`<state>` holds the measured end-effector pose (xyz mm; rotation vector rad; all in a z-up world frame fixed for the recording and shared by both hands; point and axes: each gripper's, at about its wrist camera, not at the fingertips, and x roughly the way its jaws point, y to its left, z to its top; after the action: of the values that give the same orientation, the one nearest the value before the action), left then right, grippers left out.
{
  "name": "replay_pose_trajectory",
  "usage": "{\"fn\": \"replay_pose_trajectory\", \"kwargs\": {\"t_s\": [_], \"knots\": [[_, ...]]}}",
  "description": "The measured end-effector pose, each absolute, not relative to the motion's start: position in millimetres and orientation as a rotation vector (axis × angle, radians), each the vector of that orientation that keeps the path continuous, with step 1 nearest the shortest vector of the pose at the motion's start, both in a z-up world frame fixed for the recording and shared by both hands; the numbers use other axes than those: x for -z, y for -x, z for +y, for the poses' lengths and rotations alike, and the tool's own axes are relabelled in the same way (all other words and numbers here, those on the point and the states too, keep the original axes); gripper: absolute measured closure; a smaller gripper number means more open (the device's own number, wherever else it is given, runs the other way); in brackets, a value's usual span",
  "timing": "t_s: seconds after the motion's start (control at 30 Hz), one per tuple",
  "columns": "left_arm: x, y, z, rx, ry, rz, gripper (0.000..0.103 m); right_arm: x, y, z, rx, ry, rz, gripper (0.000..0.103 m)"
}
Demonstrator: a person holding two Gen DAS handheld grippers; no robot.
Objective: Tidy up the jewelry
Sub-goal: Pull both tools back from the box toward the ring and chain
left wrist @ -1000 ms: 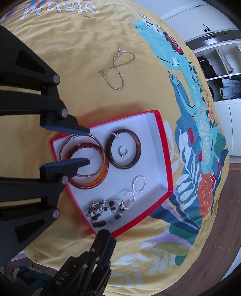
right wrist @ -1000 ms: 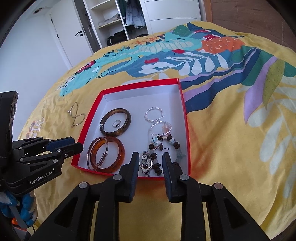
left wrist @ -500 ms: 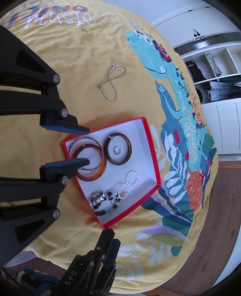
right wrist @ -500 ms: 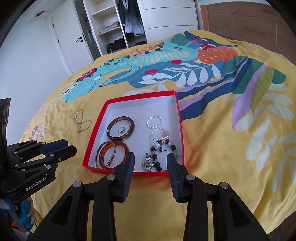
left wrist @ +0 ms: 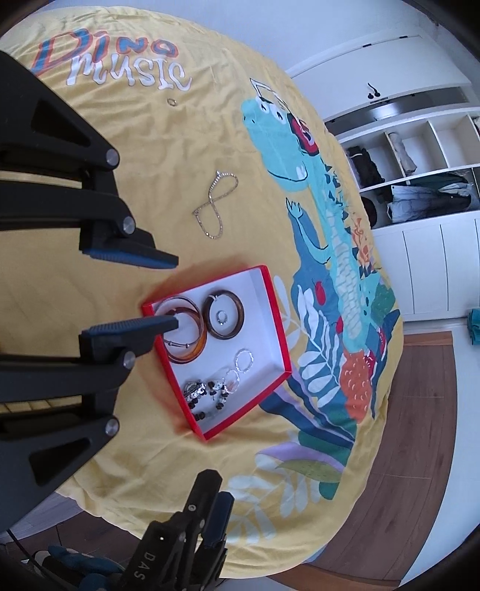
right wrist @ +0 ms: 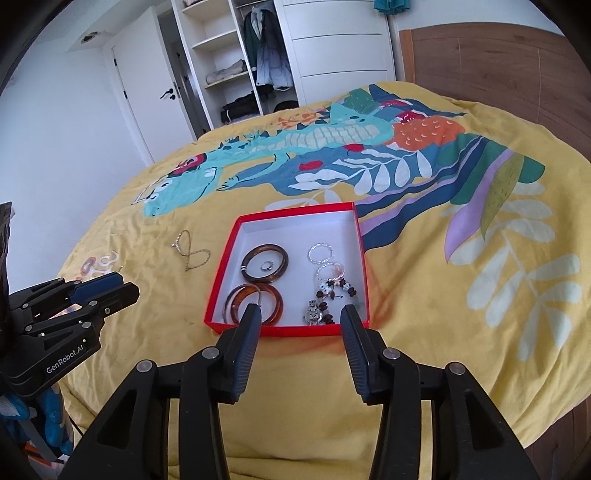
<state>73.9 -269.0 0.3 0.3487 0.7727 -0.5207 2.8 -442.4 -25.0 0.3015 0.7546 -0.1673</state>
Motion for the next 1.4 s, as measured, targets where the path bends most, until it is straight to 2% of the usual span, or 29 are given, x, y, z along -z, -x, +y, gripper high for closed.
{"fn": "replay_pose_trajectory", "kwargs": {"t_s": [0.43,0.6,0.67,0.83,1.4], "knots": [[-26,-31,-212,0.441,-0.314,0.710,0.078,1,33,-400,0.138,-0.277,0.733,0.054],[-33,-17,-187,0.411,-0.284,0.686,0.078,-8,45,-382,0.121,-0.254,0.728,0.051],[-36,-13,-176,0.401,-0.266,0.677,0.078,-13,50,-374,0.113,-0.244,0.720,0.043],[-39,-4,-150,0.379,-0.229,0.669,0.078,-22,58,-351,0.083,-0.212,0.715,0.041],[-14,-20,-36,0.246,-0.087,0.800,0.078,-39,39,-278,-0.056,-0.102,0.723,0.040]]}}
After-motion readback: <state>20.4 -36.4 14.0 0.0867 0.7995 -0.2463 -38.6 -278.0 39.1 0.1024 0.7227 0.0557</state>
